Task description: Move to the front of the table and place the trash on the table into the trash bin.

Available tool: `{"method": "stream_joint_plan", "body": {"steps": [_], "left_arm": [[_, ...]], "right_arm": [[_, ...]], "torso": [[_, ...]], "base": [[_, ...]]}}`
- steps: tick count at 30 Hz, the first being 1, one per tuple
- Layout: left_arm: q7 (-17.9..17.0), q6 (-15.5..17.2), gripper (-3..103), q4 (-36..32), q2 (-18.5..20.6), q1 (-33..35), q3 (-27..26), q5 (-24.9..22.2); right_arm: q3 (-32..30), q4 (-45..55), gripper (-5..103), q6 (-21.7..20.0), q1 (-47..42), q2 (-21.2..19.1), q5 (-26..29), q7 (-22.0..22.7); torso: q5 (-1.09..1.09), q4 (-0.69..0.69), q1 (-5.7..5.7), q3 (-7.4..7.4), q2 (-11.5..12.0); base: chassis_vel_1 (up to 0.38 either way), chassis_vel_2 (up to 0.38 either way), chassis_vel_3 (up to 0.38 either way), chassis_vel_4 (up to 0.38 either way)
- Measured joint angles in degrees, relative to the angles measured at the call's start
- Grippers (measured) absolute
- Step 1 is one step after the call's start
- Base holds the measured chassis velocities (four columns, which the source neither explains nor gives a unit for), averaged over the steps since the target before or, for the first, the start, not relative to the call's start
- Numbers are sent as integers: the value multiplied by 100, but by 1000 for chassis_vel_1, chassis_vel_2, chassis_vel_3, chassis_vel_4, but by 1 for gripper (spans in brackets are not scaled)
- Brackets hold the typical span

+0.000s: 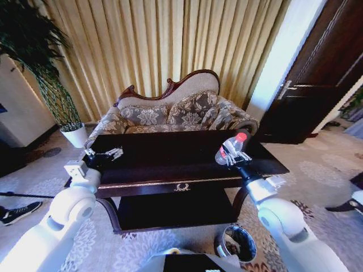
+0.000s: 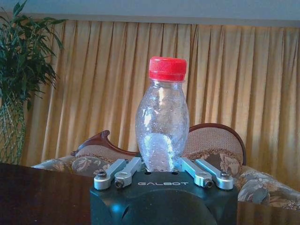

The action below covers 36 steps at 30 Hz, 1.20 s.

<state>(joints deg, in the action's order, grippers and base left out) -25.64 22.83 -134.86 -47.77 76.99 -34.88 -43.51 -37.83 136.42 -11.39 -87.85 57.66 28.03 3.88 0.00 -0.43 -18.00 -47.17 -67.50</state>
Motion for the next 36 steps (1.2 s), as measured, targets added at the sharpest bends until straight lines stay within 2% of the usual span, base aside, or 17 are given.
{"method": "stream_joint_plan", "body": {"steps": [8,25,29,36], "left_arm": [[102,8,100,-300,-85,330,-21,57],[201,5,100,-547,-218,741,-173,161],[226,-1,100,-581,-269,805,-152,211],[293,-3,100,-685,-401,1052,-286,238]], "right_arm": [[-37,186,20,-9,-214,26,150,124],[91,97,20,-12,-280,185,-101,211],[146,-100,20,24,-278,242,-177,211],[87,-1045,20,149,-332,319,-200,205]], "torso": [[1,0,-1,-1,1],[0,0,1,0,0],[0,0,2,0,0],[1,1,3,0,0]], "base": [[35,-32,-43,38],[138,-137,-130,136],[107,-111,-125,105],[19,-30,-21,28]]}}
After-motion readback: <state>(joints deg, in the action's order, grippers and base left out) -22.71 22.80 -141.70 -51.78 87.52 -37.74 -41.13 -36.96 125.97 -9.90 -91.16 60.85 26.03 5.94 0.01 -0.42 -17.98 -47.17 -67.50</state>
